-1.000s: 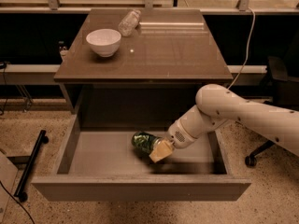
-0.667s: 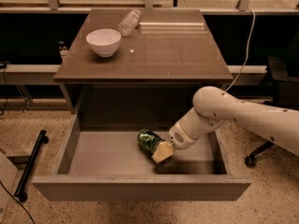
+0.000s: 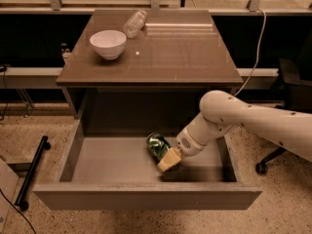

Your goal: Place green can into top drawer

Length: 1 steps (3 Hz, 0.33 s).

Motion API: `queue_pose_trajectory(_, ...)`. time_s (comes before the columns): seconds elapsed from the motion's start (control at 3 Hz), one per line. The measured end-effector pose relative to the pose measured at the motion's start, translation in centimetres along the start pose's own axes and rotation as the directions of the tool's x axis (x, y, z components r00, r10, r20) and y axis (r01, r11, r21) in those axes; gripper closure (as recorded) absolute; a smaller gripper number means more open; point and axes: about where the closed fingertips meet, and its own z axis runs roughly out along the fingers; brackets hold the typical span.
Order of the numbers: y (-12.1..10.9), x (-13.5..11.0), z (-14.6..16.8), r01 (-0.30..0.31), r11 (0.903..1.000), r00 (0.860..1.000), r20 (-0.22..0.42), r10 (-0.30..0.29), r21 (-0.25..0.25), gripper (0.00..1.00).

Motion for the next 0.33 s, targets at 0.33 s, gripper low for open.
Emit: queue_pose_trajectory(0.33,0.06,0.02,0.12,0.001,1.0000,1.000,-0.002,-0.001,-0.002,0.00)
